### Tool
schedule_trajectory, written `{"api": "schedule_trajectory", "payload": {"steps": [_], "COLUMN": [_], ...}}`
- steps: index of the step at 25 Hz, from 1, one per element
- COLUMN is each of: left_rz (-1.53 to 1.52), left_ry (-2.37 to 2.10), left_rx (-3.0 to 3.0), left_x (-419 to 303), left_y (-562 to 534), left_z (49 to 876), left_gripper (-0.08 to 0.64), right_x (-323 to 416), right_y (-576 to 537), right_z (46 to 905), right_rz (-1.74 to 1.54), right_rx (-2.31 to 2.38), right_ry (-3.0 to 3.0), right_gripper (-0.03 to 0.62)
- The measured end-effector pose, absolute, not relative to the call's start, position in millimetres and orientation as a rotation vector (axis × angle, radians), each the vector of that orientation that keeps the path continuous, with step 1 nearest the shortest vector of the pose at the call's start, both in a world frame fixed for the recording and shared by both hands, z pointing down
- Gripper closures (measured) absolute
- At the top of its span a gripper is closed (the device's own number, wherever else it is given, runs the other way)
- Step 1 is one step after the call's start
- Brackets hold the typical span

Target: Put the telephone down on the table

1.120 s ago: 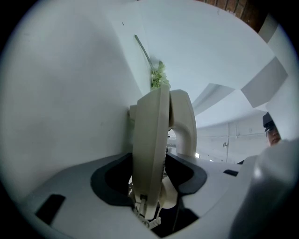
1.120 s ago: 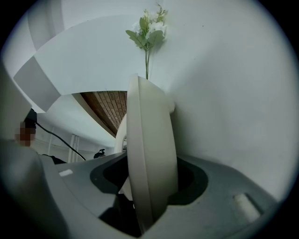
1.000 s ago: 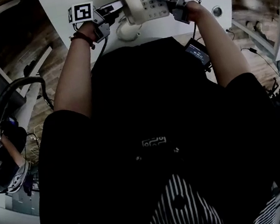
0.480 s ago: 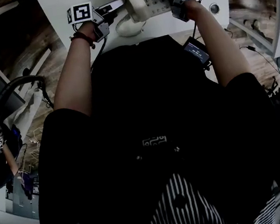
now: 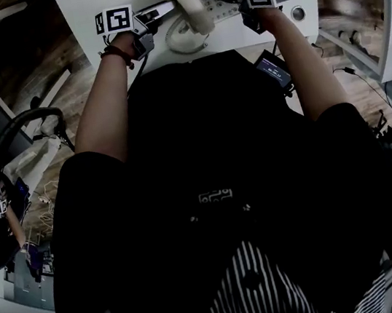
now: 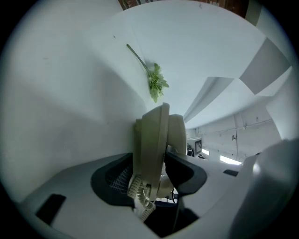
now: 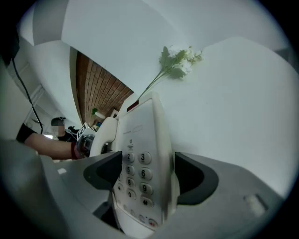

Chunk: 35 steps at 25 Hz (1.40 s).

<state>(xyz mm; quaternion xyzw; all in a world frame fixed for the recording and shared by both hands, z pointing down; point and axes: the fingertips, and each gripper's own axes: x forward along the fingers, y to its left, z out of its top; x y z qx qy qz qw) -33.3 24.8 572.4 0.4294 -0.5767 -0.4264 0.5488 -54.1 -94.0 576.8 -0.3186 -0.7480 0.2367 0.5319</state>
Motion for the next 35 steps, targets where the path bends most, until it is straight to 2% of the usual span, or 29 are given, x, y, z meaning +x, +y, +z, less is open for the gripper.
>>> {"api": "schedule_trajectory", "payload": {"steps": [4, 10, 15, 18, 21, 23, 35], "left_rz": [-1.009, -0.969, -0.911, -0.874, -0.817, -0.758, -0.386], "left_ry": [-1.425, -1.570, -1.724, -1.828, -1.945, -2.025, -2.501], "left_rx": [0.964, 0.980, 0.998, 1.010, 0.978, 0.973, 1.074], "left_x": [-34.2, -41.3, -40.3, -31.2, -25.9, -22.2, -6.0], "left_y": [29.4, 45.0, 78.0, 81.7, 76.9, 70.5, 40.1], "left_z": [569.1, 533.2, 485.6, 453.8, 423.2, 398.7, 229.6], "left_gripper": [0.354, 0.354, 0.354, 0.377, 0.498, 0.531, 0.552], "right_x": [-52.4, -61.7, -56.2, -47.3, -40.3, -36.1, -13.9], "right_y": [-108.3, -133.1, -124.2, -124.8, -127.9, -122.9, -46.7], "right_z": [568.5, 540.7, 511.4, 486.2, 451.9, 422.9, 256.1], "right_rz": [0.448, 0.480, 0.489, 0.501, 0.494, 0.501, 0.389], "right_rx": [-0.738, -0.719, -0.726, -0.749, -0.807, -0.869, -1.242], "right_ry": [-1.841, -1.915, -1.966, -2.019, -2.090, -2.136, -2.333], "right_gripper": [0.247, 0.251, 0.309, 0.380, 0.495, 0.588, 0.589]}}
